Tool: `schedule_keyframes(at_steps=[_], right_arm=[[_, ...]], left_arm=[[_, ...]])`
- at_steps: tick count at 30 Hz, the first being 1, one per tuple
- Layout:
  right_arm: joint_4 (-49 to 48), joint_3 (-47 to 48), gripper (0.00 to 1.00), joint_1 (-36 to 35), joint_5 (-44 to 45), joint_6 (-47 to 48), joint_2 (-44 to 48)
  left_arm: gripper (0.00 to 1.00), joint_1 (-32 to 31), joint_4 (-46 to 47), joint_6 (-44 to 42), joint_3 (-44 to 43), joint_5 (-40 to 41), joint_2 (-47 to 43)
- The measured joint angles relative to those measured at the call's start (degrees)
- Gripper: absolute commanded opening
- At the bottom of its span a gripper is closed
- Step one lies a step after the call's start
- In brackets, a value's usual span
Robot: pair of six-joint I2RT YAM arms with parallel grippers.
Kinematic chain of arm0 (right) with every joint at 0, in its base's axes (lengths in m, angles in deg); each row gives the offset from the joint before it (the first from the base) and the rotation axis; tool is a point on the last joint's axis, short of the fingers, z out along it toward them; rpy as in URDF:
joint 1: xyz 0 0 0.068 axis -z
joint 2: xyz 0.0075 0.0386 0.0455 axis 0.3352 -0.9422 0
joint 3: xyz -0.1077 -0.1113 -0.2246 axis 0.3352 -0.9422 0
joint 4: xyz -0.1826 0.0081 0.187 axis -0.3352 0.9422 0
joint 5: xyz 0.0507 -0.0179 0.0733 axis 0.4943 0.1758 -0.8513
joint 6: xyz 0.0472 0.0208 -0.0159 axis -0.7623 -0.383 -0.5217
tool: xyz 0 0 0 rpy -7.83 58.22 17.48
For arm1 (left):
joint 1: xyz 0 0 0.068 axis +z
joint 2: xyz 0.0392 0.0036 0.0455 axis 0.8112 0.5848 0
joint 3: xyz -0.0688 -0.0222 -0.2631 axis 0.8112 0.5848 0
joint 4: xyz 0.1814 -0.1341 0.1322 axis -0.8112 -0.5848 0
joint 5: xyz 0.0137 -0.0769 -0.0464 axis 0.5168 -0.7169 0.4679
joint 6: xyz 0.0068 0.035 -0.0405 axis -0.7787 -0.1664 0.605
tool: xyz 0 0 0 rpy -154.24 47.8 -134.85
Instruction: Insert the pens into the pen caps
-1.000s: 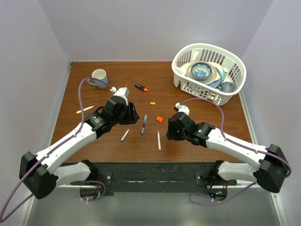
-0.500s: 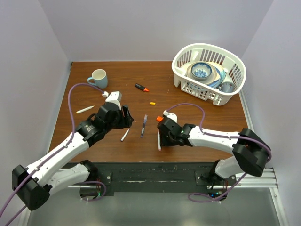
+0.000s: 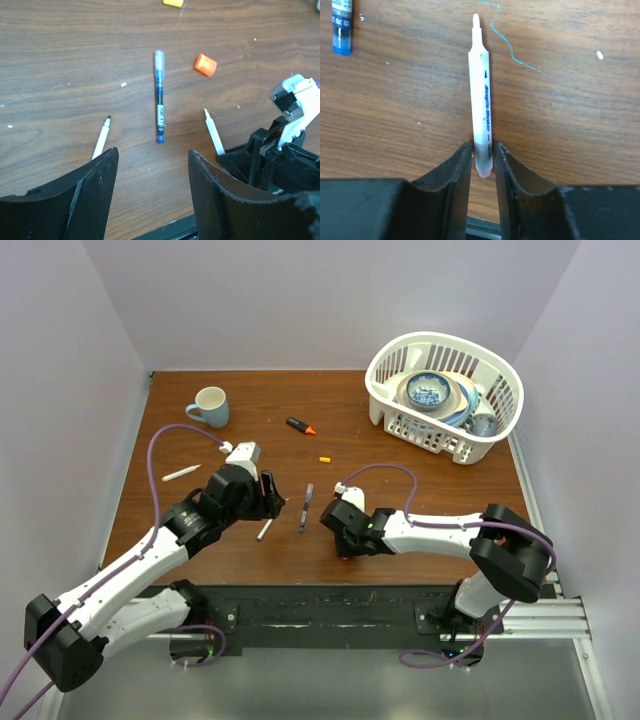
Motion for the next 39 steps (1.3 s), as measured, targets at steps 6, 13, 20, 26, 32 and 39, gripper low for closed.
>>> schedule_keyframes(at_steps=[6, 13, 20, 26, 32, 39], right_arm=[[-0.1, 0.5, 0.06, -2.7, 3.0, 0.6, -0.7], [-2.3, 0.4, 0.00, -4.3, 3.0, 1.9, -0.6], [-4.5, -1.1, 0.00, -5.7, 3.0, 1.7, 5.0], [-6.6, -1.2, 0.00, -6.5, 3.1, 1.0, 9.7], [-7.2, -1.2, 0.00, -7.1, 3.6, 0.4, 12.0], [-7.2, -0.9, 0.00, -7.3, 4.4, 0.4, 12.0]], left_arm=[[0.61, 0.0, 4.0, 1.1, 2.1, -4.4, 1.6], [0.60, 0.0, 10.7, 2.9, 4.7, -8.9, 6.4], [0.57, 0.0, 17.8, 5.8, 7.2, -12.2, 12.1], [0.57, 0.0, 23.8, 7.2, 7.6, -14.2, 17.1], [0.57, -0.4, 29.7, 8.2, 7.6, -17.1, 20.7], [0.43, -2.2, 36.1, 10.0, 8.8, -20.0, 22.4]])
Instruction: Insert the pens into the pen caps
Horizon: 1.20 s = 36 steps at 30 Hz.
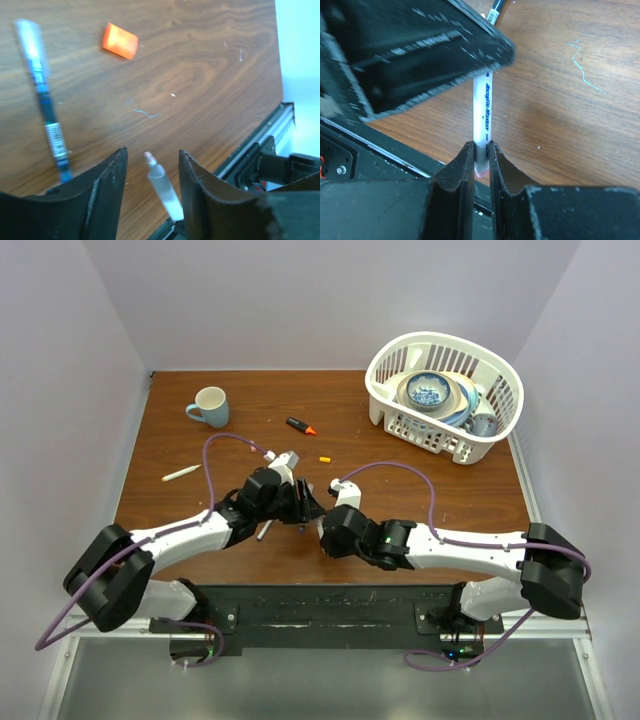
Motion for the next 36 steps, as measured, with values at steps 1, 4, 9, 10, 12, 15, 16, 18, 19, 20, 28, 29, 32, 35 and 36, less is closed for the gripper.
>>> schedule_keyframes(at_steps=[1, 4, 9, 10, 12, 15, 16, 18, 19, 20, 28, 29, 32, 35, 36], right_arm=[[0.0, 0.1, 0.00, 0.0, 0.1, 0.0, 0.0], [0.1, 0.5, 0.00, 0.0, 0.9, -0.2, 0.0], [0.8, 0.9, 0.23, -0.3, 1.6, -0.6, 0.2], [0.8, 0.9, 0.31, -0.3, 1.5, -0.6, 0.3], [0.7, 0.9, 0.43, -0.4, 1.3, -0.7, 0.6], [-1.0, -1.1, 0.47, -0.4, 0.9, -0.7, 3.9], [-2.1, -2.8, 0.46, -0.4, 0.6, -0.8, 6.1], [-4.7, -6.3, 0.41, -0.4, -0.3, -1.1, 10.7], [-6.4, -7.6, 0.40, -0.4, -0.7, -1.1, 12.4], [-7.9, -8.6, 0.40, -0.4, -1.0, -1.2, 13.6], [-16.1, -11.6, 0.18, -0.4, -4.7, -1.3, 15.7], [-16.6, -11.8, 0.02, -0.4, -5.0, -1.3, 15.8], [-17.7, -12.4, 0.00, -0.4, -5.2, -1.6, 16.4], [-17.3, -12.3, 0.00, -0.4, -4.8, -2.2, 17.0], [-16.2, -12.1, 0.00, -0.5, -4.3, -2.4, 17.2]], left_arm=[[0.39, -0.3, 0.7, 0.3, 0.0, -0.5, 0.6], [0.16, -1.5, 2.5, 1.4, 0.0, -1.9, 2.3], [0.00, -2.4, 6.7, 3.6, 0.7, -4.6, 2.1], [0.00, -2.3, 6.8, 3.8, 0.9, -4.9, 2.0], [0.00, -2.2, 7.0, 3.8, 1.0, -5.6, 1.6], [0.00, -2.4, 7.1, 3.7, 1.5, -7.8, -0.9], [0.00, -2.4, 7.1, 3.7, 1.7, -8.4, -2.2], [0.00, -2.4, 7.2, 3.7, 1.8, -9.5, -4.4], [0.00, -2.4, 7.4, 3.7, 1.8, -9.8, -5.2], [0.00, -2.5, 7.6, 3.7, 1.8, -10.3, -6.1], [0.00, -2.4, 10.4, 4.2, 1.9, -12.4, -8.7], [0.00, -2.4, 10.8, 4.2, 1.9, -12.5, -8.7], [0.26, -2.4, 11.2, 4.2, 1.9, -12.5, -9.1], [0.56, -2.5, 10.7, 3.8, 1.8, -11.6, -9.7], [0.59, -2.5, 9.6, 3.4, 1.7, -10.7, -10.1]])
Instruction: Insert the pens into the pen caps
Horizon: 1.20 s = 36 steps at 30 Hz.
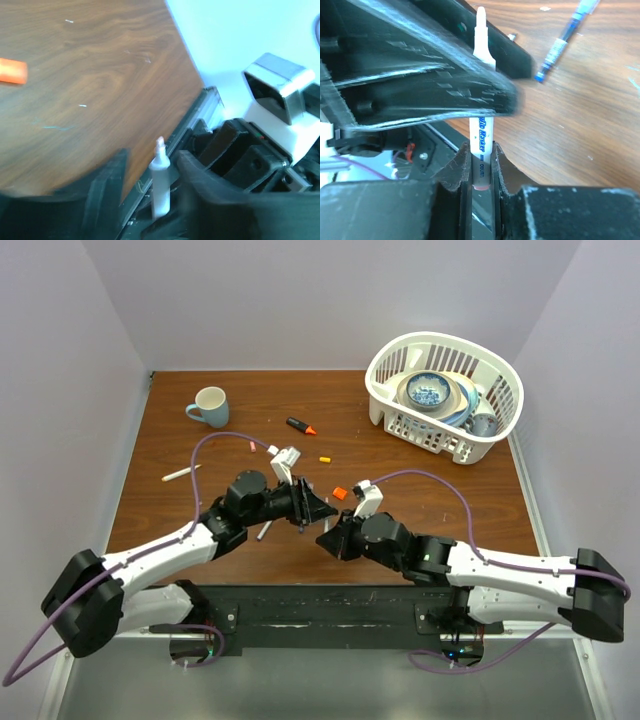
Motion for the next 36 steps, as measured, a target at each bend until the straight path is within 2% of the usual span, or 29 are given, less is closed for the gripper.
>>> schedule_keyframes(at_steps=[2, 7, 12, 15, 19, 22, 27, 36], right_arm=[[3.3, 0.7, 0.00, 0.0, 1.5, -0.6, 0.2], [9.3, 1.5, 0.00, 0.1, 4.6, -1.5, 1.9], [13.9, 1.9, 0.00, 0.1, 7.3, -1.4, 6.3], [15.4, 1.9, 0.00, 0.1, 8.4, -1.1, 9.1], [16.4, 1.9, 0.00, 0.1, 8.9, 0.0, 11.7], [17.3, 1.9, 0.00, 0.1, 8.9, 0.7, 12.1], [18.0, 1.9, 0.00, 0.1, 8.9, 1.8, 13.0], [21.2, 4.1, 0.00, 0.1, 10.0, 4.8, 12.3]], left_arm=[[0.64, 0.1, -4.0, -1.0, -1.3, 3.0, -0.7], [0.67, 1.8, -20.0, -4.6, -11.4, 13.2, 1.0], [0.63, 7.1, -38.8, -10.4, -28.8, 28.6, 11.3], [0.62, 12.3, -45.5, -13.8, -35.6, 33.4, 17.2], [0.61, 19.1, -47.8, -17.4, -38.6, 33.9, 22.0], [0.58, 22.4, -50.5, -19.3, -44.0, 34.2, 28.1], [0.56, 24.3, -52.3, -21.8, -53.5, 34.5, 39.1], [0.52, 27.4, -54.4, -23.9, -59.1, 32.9, 49.7]])
